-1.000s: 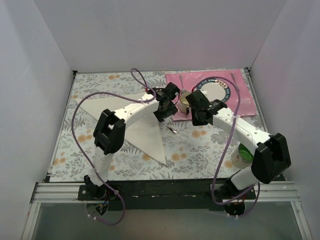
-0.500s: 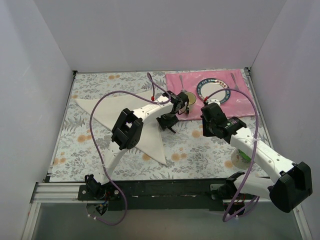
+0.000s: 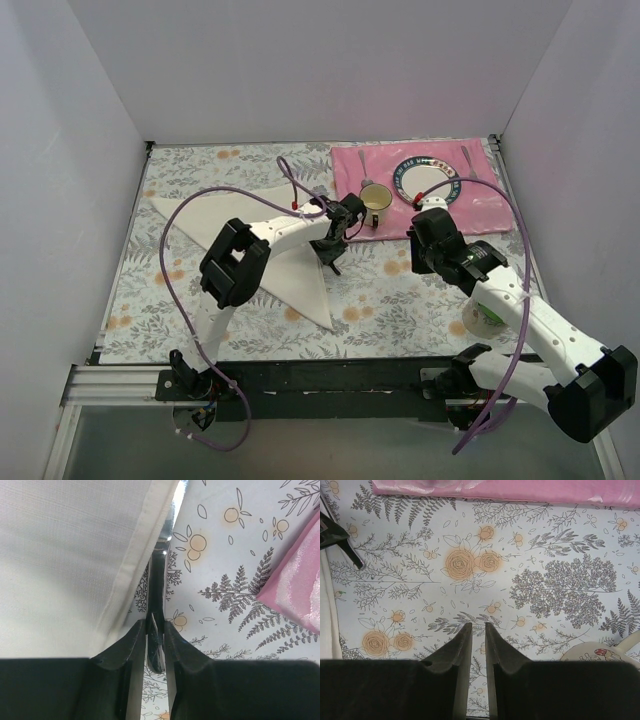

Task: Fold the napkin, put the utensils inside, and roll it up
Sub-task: Grab a utensil with the left arm

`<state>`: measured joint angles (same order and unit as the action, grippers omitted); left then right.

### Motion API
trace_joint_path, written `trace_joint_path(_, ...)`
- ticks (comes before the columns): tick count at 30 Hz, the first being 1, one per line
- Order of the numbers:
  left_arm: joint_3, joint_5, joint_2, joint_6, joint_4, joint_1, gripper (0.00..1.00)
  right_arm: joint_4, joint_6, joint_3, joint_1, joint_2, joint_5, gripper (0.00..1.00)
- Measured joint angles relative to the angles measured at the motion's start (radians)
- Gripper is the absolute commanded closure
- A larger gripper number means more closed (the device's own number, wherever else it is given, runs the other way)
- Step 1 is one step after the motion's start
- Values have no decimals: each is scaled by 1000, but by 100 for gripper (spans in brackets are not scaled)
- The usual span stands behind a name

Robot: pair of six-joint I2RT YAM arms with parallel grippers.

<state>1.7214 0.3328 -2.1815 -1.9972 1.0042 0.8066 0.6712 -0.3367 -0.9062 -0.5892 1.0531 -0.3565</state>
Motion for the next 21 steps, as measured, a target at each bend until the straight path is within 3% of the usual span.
trace_joint_path(4, 1, 2, 2, 2, -10, 2, 100, 0, 1, 6, 0, -19, -3, 76)
trace_joint_path(10, 139, 35, -79, 3, 27, 33, 100, -2, 1, 6, 0, -16, 3, 76)
trace_joint_path(21, 186, 80, -80, 3, 72, 77, 100, -22, 1, 6, 0, 24, 30, 77)
